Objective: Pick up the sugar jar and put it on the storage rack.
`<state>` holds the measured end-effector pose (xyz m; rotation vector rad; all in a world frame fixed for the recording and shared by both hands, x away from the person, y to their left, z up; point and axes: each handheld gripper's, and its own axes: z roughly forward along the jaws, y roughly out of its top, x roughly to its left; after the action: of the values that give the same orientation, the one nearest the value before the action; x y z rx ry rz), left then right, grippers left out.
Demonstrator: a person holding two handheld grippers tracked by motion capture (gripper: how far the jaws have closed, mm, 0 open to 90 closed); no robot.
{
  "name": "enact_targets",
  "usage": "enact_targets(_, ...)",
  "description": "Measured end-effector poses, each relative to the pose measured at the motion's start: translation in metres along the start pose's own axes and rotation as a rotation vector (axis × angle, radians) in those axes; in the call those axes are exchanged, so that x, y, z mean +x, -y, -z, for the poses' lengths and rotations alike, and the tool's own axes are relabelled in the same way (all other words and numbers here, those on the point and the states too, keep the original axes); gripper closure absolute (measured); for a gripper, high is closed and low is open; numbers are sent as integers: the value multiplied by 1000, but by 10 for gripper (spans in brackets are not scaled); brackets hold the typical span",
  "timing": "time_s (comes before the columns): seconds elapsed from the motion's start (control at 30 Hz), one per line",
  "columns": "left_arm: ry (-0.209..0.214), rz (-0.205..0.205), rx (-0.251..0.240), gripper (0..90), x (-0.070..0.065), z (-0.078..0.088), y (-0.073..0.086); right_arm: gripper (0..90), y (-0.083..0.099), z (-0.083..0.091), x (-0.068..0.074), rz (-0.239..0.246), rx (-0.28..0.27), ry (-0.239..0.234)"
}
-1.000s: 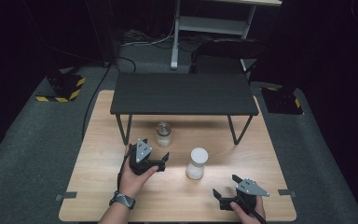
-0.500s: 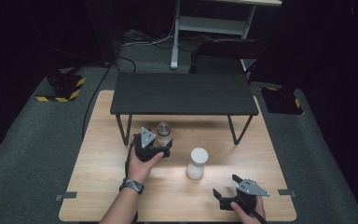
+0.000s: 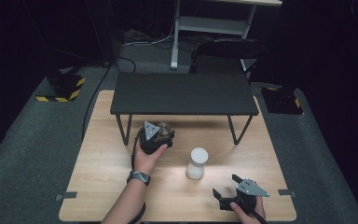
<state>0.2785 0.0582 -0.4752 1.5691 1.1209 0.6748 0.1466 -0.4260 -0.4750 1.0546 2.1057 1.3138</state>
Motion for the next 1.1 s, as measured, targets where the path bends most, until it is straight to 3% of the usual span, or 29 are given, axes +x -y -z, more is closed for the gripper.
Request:
enact_targets(0.2, -37, 1, -22, 311, -6, 0, 9, 5, 0, 0, 0, 4, 2, -3)
enact_targets(0.33, -49, -16, -20, 318, -9, 1, 8, 5, 0, 0, 1, 7, 1, 0)
enact_targets(0.37, -45, -42, -20, 324, -9, 1, 7, 6, 0, 0, 1, 8, 2, 0)
enact_targets(0.43, -48, -54, -25, 337, -11, 2, 7, 5, -1, 0, 1, 7, 3, 0)
enact_targets(0.73, -47, -33, -28, 345, -9, 7, 8, 5, 0, 0, 0, 7, 0, -4)
enact_targets(1.0, -36, -42, -36, 345, -8, 18, 8, 5, -1, 0, 0, 10, 3, -6)
enact_targets(1.1, -38, -68, -34, 345, -9, 27, 10, 5, -1, 0, 0, 7, 4, -4)
